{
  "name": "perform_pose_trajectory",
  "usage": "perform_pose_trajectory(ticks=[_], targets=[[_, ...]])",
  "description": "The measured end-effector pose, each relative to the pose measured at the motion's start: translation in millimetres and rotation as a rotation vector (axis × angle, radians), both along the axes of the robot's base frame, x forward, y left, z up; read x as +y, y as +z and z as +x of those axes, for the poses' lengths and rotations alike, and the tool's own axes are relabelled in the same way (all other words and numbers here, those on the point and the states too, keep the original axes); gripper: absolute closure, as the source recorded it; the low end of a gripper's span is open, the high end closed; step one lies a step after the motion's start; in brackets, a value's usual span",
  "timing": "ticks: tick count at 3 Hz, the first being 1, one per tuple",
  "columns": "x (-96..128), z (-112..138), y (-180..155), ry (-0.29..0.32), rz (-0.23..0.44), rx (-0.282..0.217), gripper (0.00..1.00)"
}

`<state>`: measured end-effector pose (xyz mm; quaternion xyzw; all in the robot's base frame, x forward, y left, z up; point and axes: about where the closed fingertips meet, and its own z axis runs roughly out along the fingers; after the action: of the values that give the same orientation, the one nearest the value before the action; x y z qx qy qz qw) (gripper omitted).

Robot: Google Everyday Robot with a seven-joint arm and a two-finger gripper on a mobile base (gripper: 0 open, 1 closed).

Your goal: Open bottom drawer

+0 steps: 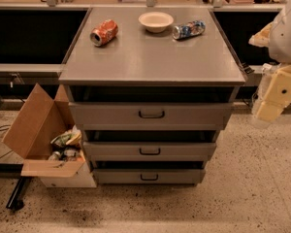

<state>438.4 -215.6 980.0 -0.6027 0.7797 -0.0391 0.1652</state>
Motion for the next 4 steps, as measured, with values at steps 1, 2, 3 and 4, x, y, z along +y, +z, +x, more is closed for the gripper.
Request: perform_pose_trajectory(ticks=[1,2,3,4], targets=[[0,0,0,0.0,0.0,0.0,0.0],[3,3,-24,0.042,-0.014,0.014,0.0],[15,4,-103,0.157,-0.062,0.067,0.0],[22,-3,-175,0.225,-0.088,0.146,0.0]])
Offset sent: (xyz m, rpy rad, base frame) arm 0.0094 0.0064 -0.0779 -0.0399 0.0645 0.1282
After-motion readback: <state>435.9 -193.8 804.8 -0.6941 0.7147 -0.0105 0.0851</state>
